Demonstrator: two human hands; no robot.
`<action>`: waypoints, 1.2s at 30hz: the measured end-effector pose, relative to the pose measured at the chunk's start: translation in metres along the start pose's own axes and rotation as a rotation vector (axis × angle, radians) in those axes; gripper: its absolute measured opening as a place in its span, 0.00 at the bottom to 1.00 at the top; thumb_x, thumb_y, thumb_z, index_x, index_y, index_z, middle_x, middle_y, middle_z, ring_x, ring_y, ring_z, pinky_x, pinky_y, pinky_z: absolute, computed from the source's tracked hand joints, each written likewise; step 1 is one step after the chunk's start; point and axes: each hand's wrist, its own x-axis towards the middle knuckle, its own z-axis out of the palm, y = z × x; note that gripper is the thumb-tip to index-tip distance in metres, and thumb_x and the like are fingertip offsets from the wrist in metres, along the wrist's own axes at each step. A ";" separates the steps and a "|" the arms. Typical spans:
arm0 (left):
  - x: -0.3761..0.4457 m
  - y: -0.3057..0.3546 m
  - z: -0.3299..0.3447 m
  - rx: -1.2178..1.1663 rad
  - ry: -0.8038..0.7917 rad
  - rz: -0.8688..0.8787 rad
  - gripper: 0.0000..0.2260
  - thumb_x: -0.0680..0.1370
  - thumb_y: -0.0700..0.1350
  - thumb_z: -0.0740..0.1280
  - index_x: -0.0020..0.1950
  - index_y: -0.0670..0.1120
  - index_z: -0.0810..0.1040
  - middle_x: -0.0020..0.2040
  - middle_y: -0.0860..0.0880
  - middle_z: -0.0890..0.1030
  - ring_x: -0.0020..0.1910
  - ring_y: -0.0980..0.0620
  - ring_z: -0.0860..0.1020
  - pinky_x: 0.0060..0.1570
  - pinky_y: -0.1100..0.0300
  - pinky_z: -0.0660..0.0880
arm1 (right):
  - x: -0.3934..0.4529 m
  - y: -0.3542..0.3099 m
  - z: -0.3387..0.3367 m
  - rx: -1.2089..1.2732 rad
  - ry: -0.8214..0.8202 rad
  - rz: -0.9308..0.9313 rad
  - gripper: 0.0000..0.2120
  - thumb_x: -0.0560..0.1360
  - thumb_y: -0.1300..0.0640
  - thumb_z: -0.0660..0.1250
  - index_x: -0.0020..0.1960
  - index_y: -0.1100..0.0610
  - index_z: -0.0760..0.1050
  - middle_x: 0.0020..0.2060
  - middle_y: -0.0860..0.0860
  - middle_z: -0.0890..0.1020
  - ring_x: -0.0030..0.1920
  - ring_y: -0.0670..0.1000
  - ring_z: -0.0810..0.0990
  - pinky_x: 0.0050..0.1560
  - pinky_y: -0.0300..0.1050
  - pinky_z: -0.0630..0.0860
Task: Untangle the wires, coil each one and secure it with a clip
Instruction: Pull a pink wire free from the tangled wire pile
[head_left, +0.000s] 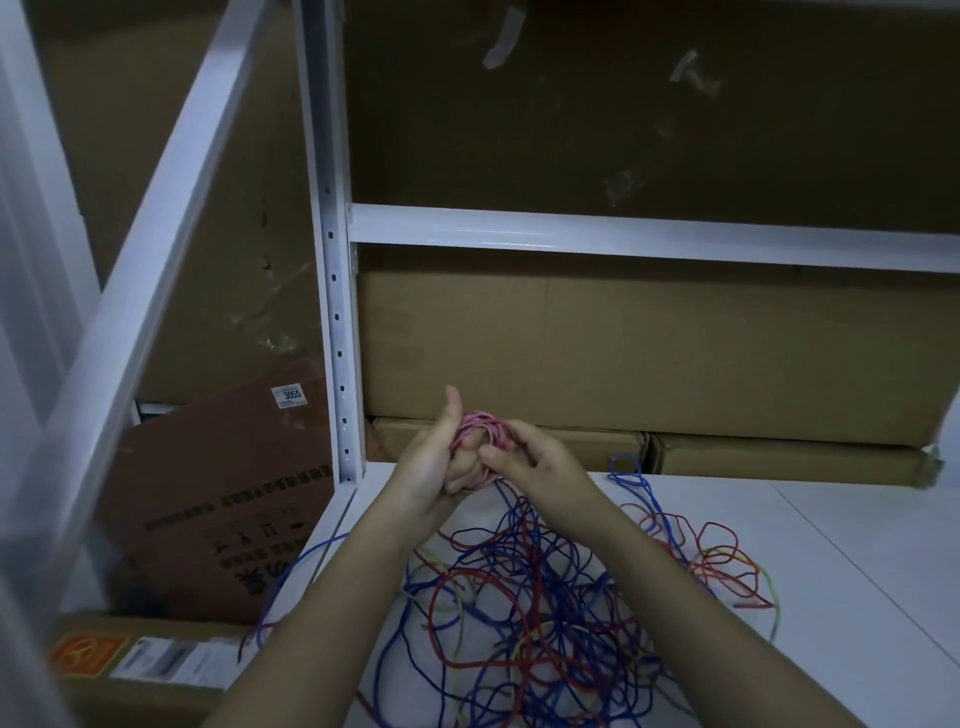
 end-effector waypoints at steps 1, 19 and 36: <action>-0.001 0.001 0.003 0.059 0.034 -0.002 0.26 0.72 0.65 0.55 0.27 0.44 0.64 0.18 0.49 0.59 0.19 0.55 0.59 0.34 0.63 0.70 | 0.001 0.003 0.001 -0.069 0.034 -0.007 0.07 0.79 0.54 0.63 0.56 0.51 0.76 0.51 0.54 0.81 0.54 0.52 0.80 0.57 0.47 0.76; 0.008 -0.011 -0.025 0.851 -0.152 -0.040 0.19 0.80 0.59 0.58 0.49 0.45 0.77 0.42 0.48 0.79 0.41 0.54 0.77 0.47 0.55 0.75 | 0.007 0.020 -0.007 -0.633 -0.101 0.087 0.09 0.83 0.58 0.52 0.54 0.55 0.70 0.45 0.49 0.77 0.42 0.46 0.75 0.40 0.40 0.71; 0.018 -0.009 0.011 0.551 0.388 0.234 0.24 0.82 0.56 0.53 0.45 0.38 0.77 0.25 0.53 0.74 0.25 0.60 0.73 0.34 0.64 0.70 | 0.004 0.004 0.032 -0.660 0.480 0.033 0.13 0.82 0.46 0.49 0.47 0.53 0.65 0.41 0.51 0.75 0.42 0.53 0.74 0.38 0.47 0.65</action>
